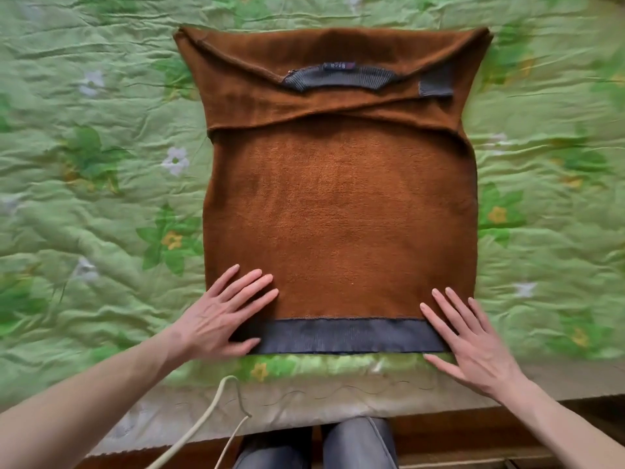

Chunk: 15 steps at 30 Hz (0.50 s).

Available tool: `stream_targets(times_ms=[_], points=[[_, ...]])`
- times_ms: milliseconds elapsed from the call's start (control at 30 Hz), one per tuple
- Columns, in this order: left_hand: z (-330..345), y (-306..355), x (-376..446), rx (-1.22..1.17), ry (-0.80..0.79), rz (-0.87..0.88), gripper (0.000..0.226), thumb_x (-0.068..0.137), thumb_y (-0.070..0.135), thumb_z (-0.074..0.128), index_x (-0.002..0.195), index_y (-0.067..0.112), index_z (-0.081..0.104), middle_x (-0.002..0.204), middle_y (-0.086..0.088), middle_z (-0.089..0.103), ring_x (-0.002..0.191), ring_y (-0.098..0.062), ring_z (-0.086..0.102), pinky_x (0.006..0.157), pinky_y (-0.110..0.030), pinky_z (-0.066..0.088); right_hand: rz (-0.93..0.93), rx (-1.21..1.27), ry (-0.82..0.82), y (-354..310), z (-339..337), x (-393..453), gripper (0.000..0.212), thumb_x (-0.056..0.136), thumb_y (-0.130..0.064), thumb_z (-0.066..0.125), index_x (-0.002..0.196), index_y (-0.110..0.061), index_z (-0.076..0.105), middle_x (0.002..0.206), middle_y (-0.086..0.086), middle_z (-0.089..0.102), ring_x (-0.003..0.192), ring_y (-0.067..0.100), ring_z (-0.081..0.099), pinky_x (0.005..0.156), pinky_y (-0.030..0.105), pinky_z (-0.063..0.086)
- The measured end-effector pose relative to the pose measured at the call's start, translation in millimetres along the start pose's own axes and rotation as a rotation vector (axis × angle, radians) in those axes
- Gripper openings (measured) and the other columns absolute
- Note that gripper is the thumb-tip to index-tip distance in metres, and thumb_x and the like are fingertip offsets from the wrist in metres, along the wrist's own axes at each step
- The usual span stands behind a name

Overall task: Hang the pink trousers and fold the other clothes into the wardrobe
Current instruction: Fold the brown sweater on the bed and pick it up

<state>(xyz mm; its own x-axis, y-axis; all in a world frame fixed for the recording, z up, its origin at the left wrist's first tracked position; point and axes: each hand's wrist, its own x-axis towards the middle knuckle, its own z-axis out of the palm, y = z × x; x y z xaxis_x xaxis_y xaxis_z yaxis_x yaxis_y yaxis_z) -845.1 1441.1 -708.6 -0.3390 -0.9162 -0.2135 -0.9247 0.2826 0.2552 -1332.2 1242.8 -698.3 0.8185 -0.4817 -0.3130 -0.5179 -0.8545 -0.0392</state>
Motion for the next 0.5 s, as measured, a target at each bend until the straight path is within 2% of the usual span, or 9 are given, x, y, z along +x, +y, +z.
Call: stream_targets(times_ms=[100, 200, 300, 400, 500], points=[[-1, -3, -17, 0.007, -0.048, 0.026, 0.099, 0.083, 0.068, 0.063, 0.163, 0.017, 0.034, 0.172, -0.01, 0.025, 0.16, -0.03, 0.021, 0.125, -0.059, 0.023, -0.064, -0.019, -0.04, 2, -5, -10, 0.092, 0.091, -0.07, 0.056, 0.159, -0.012, 0.036, 0.17, 0.016, 0.021, 0.157, 0.036, 0.021, 0.119, 0.06, 0.033], [-3, -7, -22, 0.063, -0.073, 0.075, 0.101, 0.083, 0.069, 0.061, 0.163, 0.015, 0.034, 0.171, -0.014, 0.024, 0.159, -0.033, 0.022, 0.125, -0.059, 0.021, -0.108, -0.041, -0.048, 9, -7, -10, 0.091, 0.093, -0.067, 0.056, 0.16, -0.01, 0.034, 0.17, 0.017, 0.02, 0.157, 0.037, 0.022, 0.119, 0.057, 0.033], [-3, 0, -24, 0.13, -0.112, 0.082, 0.097, 0.079, 0.047, 0.063, 0.163, 0.011, 0.031, 0.171, -0.019, 0.022, 0.158, -0.038, 0.021, 0.122, -0.063, 0.026, -0.166, -0.035, -0.033, 17, -15, -7, 0.084, 0.094, -0.057, 0.058, 0.159, -0.009, 0.035, 0.17, 0.018, 0.021, 0.157, 0.036, 0.023, 0.119, 0.052, 0.031], [-5, 11, -27, 0.153, -0.094, 0.043, 0.078, 0.08, 0.018, 0.043, 0.158, 0.005, 0.041, 0.167, -0.025, 0.028, 0.153, -0.045, 0.03, 0.113, -0.065, 0.041, -0.234, -0.052, -0.034, 25, -21, -9, 0.083, 0.088, -0.042, 0.062, 0.158, -0.006, 0.037, 0.169, 0.02, 0.023, 0.155, 0.037, 0.027, 0.12, 0.052, 0.028], [-5, 19, -27, 0.125, -0.069, 0.027, 0.075, 0.078, 0.005, 0.032, 0.149, 0.003, 0.053, 0.162, -0.026, 0.038, 0.147, -0.046, 0.04, 0.108, -0.065, 0.047, -0.272, -0.077, -0.055, 34, -26, -6, 0.082, 0.081, -0.027, 0.053, 0.158, -0.004, 0.036, 0.168, 0.019, 0.026, 0.154, 0.035, 0.031, 0.12, 0.052, 0.026]])
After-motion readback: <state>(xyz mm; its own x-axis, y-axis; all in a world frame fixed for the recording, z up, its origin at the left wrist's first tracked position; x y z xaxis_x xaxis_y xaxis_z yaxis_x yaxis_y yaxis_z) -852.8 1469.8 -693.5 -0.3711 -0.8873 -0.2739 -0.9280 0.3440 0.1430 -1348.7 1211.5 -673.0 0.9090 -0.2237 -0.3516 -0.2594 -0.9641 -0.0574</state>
